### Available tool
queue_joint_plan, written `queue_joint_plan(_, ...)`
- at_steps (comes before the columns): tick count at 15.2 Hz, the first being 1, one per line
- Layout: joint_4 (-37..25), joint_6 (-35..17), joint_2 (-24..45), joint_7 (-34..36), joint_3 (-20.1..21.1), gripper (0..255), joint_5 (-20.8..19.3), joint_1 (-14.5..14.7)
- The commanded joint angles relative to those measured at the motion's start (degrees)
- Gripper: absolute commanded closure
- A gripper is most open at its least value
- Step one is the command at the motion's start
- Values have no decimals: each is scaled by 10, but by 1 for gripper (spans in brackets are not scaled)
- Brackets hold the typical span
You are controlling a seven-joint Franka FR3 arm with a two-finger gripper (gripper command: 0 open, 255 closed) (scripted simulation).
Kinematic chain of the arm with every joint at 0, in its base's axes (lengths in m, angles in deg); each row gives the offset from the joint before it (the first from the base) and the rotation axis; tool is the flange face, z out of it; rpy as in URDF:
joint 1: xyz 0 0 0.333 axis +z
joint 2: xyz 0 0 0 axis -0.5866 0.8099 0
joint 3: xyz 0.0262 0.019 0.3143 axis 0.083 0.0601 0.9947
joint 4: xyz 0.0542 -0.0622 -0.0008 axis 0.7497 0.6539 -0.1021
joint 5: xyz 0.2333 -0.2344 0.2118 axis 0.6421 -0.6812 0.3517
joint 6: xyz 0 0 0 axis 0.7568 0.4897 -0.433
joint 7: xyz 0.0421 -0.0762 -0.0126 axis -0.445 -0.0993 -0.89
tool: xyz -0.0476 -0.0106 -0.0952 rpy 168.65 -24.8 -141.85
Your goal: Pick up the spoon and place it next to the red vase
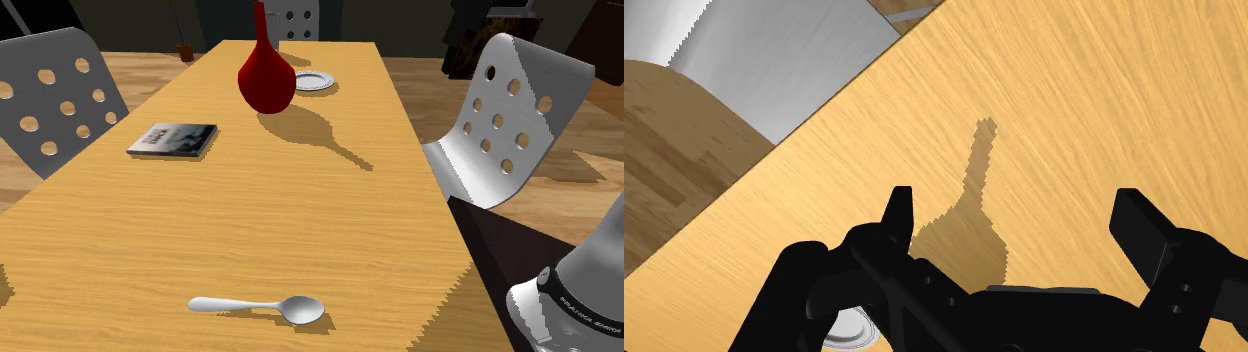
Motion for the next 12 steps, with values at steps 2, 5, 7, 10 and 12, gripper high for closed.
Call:
queue_joint_plan(2, 10, -14, 3, 4, 5, 0, 6, 5)
queue_joint_plan(5, 38, -58, 17, 14, 22, 0, 25, 22)
queue_joint_plan(7, 54, -88, 29, 20, 34, 0, 37, 34)
queue_joint_plan(10, 73, -133, 51, 29, 52, 0, 55, 52)
queue_joint_plan(12, 83, -164, 69, 35, 64, 0, 67, 64)
